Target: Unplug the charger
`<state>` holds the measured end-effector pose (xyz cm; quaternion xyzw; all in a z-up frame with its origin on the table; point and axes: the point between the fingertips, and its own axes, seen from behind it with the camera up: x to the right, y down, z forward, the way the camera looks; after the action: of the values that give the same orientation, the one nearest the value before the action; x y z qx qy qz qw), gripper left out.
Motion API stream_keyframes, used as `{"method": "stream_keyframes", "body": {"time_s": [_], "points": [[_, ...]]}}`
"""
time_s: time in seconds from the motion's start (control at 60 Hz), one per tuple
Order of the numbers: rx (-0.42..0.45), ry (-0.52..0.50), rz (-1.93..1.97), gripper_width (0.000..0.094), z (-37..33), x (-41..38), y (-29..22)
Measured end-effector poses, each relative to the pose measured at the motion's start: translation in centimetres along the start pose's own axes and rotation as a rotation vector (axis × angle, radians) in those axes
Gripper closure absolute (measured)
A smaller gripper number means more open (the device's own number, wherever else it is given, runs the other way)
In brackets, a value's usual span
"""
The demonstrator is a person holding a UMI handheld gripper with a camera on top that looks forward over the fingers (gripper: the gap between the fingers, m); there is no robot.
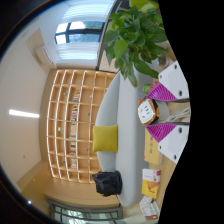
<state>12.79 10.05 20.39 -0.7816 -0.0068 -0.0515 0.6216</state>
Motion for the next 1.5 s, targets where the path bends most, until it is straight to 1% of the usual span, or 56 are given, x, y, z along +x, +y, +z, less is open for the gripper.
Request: {"method": "stream_keyframes", "body": {"time_s": [0.033, 0.15, 0.217, 0.3, 0.367, 0.417, 0.467, 0.5, 0.583, 0.633, 0.683, 0.767, 0.967, 1.1, 1.167, 1.333, 1.5], "points": [[-0.041, 0.011, -0.001, 0.0688, 0.5, 1.8, 3.0], [-0.193, 0.052, -0.018, 0.0687, 1.0, 4.6, 10.9], [-0.264, 0.061, -0.011, 0.0648, 1.0, 5.8, 14.4], [-0.334, 0.047, 0.037, 0.0582, 1.1, 6.0, 17.6], [-0.356, 0.035, 0.076, 0.0546, 1.1, 6.0, 19.3], [-0.371, 0.031, 0.100, 0.0516, 1.2, 6.0, 19.4], [-0.358, 0.039, 0.104, 0.0496, 1.0, 6.2, 19.4], [-0.358, 0.047, 0.103, 0.0450, 0.8, 6.5, 19.2], [-0.359, 0.062, 0.096, 0.0238, -0.1, 7.0, 18.4], [-0.348, 0.064, 0.093, 0.0131, -1.3, 6.9, 17.5], [-0.338, 0.064, 0.086, 0.0073, -2.8, 6.9, 16.6], [-0.323, 0.060, 0.059, 0.0084, -5.9, 6.8, 15.1], [-0.279, 0.059, -0.020, 0.0083, -16.1, 5.0, 10.9], [-0.244, 0.059, -0.048, 0.0084, -22.5, 3.8, 9.1], [-0.238, 0.044, -0.061, 0.0081, -25.1, 2.9, 8.9], [-0.231, 0.015, -0.045, 0.0084, -29.1, 1.3, 8.8], [-0.226, -0.004, -0.023, 0.0083, -30.8, 0.5, 8.8]]}}
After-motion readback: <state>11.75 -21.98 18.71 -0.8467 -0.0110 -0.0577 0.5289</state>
